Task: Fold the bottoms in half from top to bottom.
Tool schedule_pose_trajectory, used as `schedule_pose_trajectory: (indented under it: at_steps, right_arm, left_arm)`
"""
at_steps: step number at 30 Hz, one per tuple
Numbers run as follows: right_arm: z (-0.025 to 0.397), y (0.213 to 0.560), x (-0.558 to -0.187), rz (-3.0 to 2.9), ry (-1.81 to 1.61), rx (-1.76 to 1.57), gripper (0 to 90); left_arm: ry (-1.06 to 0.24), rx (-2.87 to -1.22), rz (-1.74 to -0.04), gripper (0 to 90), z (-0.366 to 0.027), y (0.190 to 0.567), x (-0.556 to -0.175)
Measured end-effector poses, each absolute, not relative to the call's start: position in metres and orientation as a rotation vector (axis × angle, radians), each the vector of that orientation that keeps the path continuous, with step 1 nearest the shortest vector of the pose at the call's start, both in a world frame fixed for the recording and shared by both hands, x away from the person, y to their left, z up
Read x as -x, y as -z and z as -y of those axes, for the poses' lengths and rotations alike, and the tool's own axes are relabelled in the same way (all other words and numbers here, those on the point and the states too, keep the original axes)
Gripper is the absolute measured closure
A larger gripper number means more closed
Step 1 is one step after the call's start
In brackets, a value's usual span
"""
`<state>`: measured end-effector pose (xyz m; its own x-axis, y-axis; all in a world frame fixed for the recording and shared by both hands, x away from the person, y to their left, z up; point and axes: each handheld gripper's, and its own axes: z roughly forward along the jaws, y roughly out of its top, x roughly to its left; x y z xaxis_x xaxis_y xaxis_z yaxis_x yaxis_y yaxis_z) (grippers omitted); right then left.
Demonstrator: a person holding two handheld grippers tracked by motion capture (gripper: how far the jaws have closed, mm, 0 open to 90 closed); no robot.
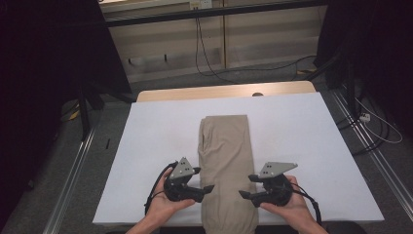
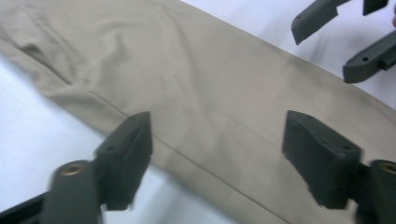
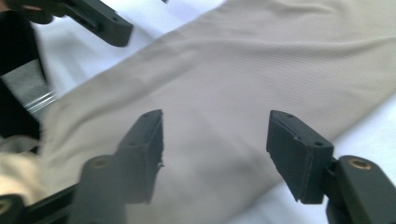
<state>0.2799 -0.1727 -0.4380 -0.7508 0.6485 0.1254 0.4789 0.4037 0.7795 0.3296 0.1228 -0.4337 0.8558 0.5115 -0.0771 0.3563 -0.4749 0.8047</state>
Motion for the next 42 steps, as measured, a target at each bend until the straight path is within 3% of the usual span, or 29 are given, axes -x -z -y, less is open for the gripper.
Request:
schedule_pose_trajectory:
  at_steps: [6, 15, 23, 34, 42]
  right_arm:
    - [0.181, 0.433, -0.312, -2.397, -1.269, -1.036, 30.5]
    - [0.186, 0.424, -0.368, -2.332, -1.260, -1.089, 31.2]
    - [0.191, 0.425, -0.413, -2.264, -1.270, -1.199, 35.4]
    - [0.196, 0.420, -0.491, -2.190, -1.186, -1.242, 42.8]
    - [0.195, 0.447, -0.541, -2.208, -1.072, -1.308, 44.5]
  left_arm:
    - [-0.254, -2.107, -0.714, 19.1, -0.123, 0.438, -0.358]
    - [-0.285, -2.032, -0.822, 17.3, -0.123, 0.428, -0.416]
    - [-0.288, -2.035, -0.891, 19.0, -0.118, 0.432, -0.463]
    - [-0.320, -2.010, -0.921, 14.2, -0.103, 0.435, -0.518]
    - [-0.313, -2.004, -0.989, 23.6, -0.090, 0.454, -0.560]
